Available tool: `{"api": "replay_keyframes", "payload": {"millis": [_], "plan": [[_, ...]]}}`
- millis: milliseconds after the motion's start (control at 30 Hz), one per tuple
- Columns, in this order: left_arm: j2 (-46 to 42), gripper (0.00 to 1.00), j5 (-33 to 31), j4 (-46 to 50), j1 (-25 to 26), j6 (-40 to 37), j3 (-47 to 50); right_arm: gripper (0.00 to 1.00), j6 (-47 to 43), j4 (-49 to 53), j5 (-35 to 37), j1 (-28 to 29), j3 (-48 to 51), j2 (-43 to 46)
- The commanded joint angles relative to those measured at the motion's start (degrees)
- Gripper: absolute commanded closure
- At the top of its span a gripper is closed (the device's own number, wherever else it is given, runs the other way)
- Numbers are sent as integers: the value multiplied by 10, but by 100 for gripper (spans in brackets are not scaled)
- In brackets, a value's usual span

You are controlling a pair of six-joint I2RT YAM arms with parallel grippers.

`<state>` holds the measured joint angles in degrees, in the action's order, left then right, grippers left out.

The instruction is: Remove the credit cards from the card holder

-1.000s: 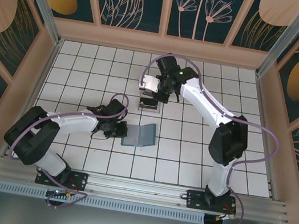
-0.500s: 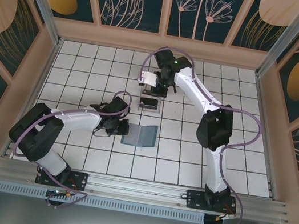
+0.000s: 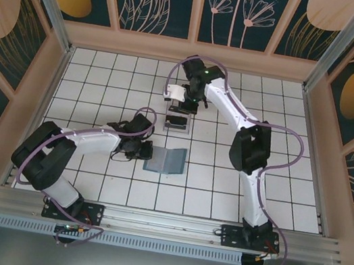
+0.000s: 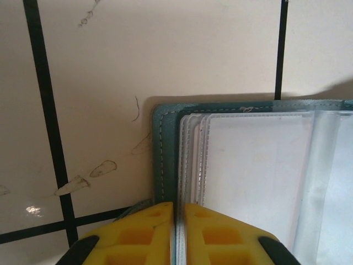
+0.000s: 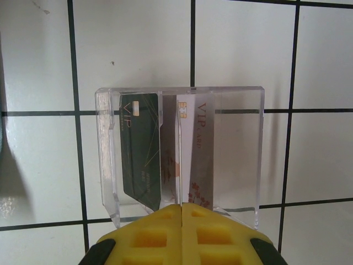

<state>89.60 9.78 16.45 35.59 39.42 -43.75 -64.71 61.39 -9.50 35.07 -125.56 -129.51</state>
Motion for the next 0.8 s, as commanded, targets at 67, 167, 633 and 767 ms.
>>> {"api": "replay_keyframes", "payload": {"millis": [67, 167, 633, 767], "plan": [[5, 86, -11, 18, -2, -3, -11, 100, -15, 24, -4, -5, -28, -17], [5, 86, -11, 19, -2, -1, -10, 100, -10, 39, 5, -3, -40, -19], [1, 86, -13, 21, -1, 1, -9, 100, 2, 70, 22, 24, -45, 2], [-1, 86, -14, 20, -2, 2, -8, 100, 9, 79, 23, 27, -44, -5]]}}
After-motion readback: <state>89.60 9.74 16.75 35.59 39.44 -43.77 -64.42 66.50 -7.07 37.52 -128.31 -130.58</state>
